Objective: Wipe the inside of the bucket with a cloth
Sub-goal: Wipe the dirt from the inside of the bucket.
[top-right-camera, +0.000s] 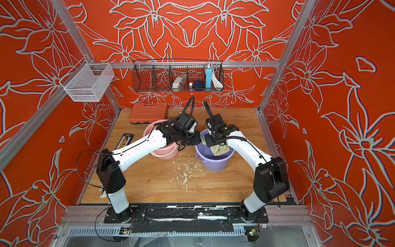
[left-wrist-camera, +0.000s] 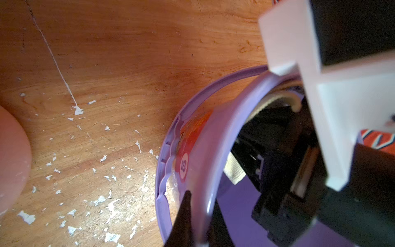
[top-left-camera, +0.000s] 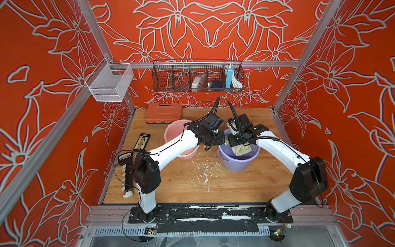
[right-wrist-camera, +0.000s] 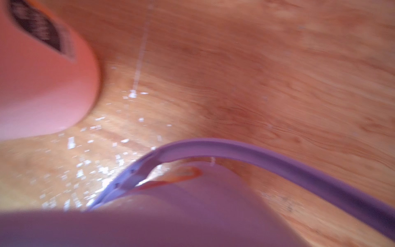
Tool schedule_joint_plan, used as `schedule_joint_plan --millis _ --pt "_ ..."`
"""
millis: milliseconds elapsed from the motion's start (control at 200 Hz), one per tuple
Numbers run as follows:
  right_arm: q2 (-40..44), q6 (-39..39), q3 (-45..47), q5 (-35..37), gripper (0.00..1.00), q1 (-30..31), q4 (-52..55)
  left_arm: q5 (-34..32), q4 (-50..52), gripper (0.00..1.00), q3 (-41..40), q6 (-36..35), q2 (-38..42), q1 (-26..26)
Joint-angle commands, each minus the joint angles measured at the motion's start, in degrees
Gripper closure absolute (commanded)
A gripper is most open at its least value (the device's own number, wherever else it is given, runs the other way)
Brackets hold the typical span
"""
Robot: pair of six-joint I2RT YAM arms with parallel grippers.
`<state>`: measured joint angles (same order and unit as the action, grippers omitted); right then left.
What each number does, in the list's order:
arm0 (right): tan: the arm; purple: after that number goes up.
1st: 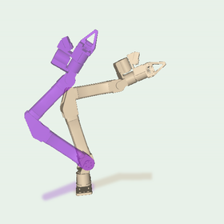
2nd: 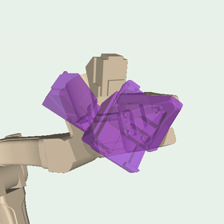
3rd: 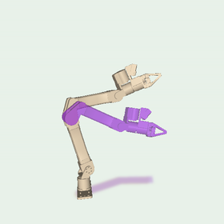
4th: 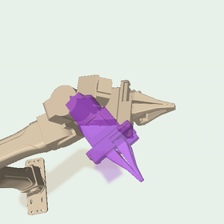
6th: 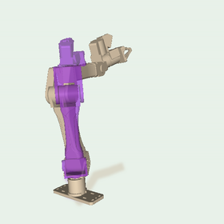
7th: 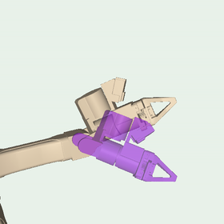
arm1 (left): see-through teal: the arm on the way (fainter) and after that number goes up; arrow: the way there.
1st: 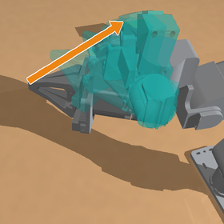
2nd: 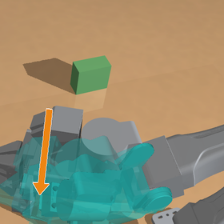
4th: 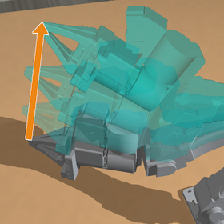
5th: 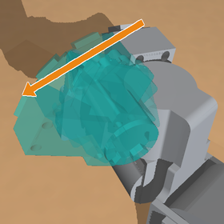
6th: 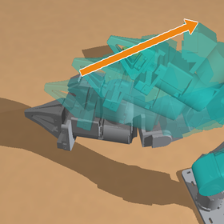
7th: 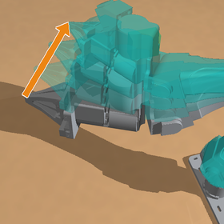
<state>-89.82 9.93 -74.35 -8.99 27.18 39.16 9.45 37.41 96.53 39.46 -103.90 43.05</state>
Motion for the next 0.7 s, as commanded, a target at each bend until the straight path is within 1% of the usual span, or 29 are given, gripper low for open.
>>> schedule_joint_plan --millis 0,95,185,240,320,400,540,601,696 --pt "0.2 -2.5 -3.2 -1.8 1.00 -0.1 -5.2 8.4 -0.1 1.00 -0.5 -0.4 1.9 1.6" --pt "-2.0 -1.1 -5.9 11.0 1.00 -0.1 0.2 8.0 0.1 1.00 -0.2 -0.2 2.0 1.6" --pt "-2.4 2.2 -6.9 25.2 1.00 -0.2 4.2 5.0 1.3 1.00 0.3 -0.1 2.1 1.6" --pt "-1.3 3.1 -5.9 30.3 1.00 -0.1 4.5 1.8 3.2 1.00 1.0 -0.2 2.1 1.6" --pt "1.3 4.6 -3.9 35.0 1.00 -0.2 4.4 -3.2 6.4 1.00 2.7 -0.5 1.9 1.6" --pt "3.9 5.5 -1.8 36.3 1.00 -0.1 3.8 -7.8 8.9 1.00 4.1 -0.7 1.5 1.5" --pt "5.7 6.2 -1.1 34.6 1.00 -0.1 7.1 -13.2 11.3 1.00 6.7 -2.0 0.1 1.4" --pt "6.5 5.2 -0.2 31.1 1.00 -0.1 8.2 -14.1 11.2 1.00 7.1 -2.6 -0.6 1.4" --pt "8.1 3.0 2.1 22.2 1.00 0.0 8.2 -14.3 10.3 1.00 7.1 -3.2 -1.3 1.4"
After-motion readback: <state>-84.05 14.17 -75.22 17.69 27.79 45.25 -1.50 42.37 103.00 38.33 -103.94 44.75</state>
